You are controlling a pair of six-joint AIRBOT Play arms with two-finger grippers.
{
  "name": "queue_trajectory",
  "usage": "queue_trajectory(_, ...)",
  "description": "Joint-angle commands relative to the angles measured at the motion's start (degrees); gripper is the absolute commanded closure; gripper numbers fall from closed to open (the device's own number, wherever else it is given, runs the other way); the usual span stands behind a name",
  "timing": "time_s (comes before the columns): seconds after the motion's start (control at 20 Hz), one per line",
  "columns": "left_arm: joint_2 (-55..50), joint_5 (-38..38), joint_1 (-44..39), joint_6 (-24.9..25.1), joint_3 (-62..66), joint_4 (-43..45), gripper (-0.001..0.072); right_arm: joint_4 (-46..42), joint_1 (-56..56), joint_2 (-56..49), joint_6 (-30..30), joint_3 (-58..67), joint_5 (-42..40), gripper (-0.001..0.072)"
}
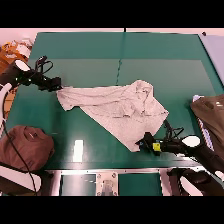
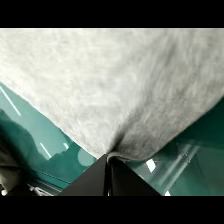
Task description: Fold the shirts.
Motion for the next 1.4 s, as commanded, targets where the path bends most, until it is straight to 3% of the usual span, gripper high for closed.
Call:
queue_trajectory(0.0,0.07,-0.13,0.09,-0.07,0.57,-0.02,0.0205,2.1,0.83,-0.7,-4.42,1.79,-4.28,0.0699)
queue_trajectory(0.05,0.07,-0.35,0.09,-0.61,1.42,-0.04,-0.0003,-2.49,-3.26,-0.72,-4.35,4.02,-2.73,0.0699)
queue_trajectory(0.25,0.07,-3.91,0.09,-0.5,8.92,4.04,0.0013,-20.55,-26.99,-2.16,-3.34,17.51,6.56,0.0699)
queue_trajectory(0.4,0.04,-5.4,0.09,0.0,11.21,7.63,0.0013,-24.04,-38.64,-7.78,-6.19,26.71,8.61,0.0699)
queue_trajectory(0.65,-0.02,-15.56,0.07,2.21,11.15,7.3,0.0013,-24.02,-37.97,-21.55,-6.99,34.67,8.55,0.0698)
queue_trajectory(0.85,0.04,-30.14,0.0,13.33,5.38,-4.11,0.0015,-24.02,-34.25,-26.49,-8.48,35.15,5.44,0.0698)
queue_trajectory(1.1,0.11,-19.45,-2.71,19.93,-9.99,-7.26,0.0015,-22.73,-33.7,-26.47,-9.55,35.36,5.16,0.0699)
queue_trajectory(1.3,0.13,-9.2,-6.54,20.46,-12.15,-8.13,0.0016,-20.57,-33.68,-26.47,-9.55,35.36,5.09,0.0699)
queue_trajectory(1.35,0.11,-7.74,-6.86,20.48,-12.15,-9.09,0.0153,-20.57,-33.68,-26.47,-9.55,35.36,5.09,0.0699)
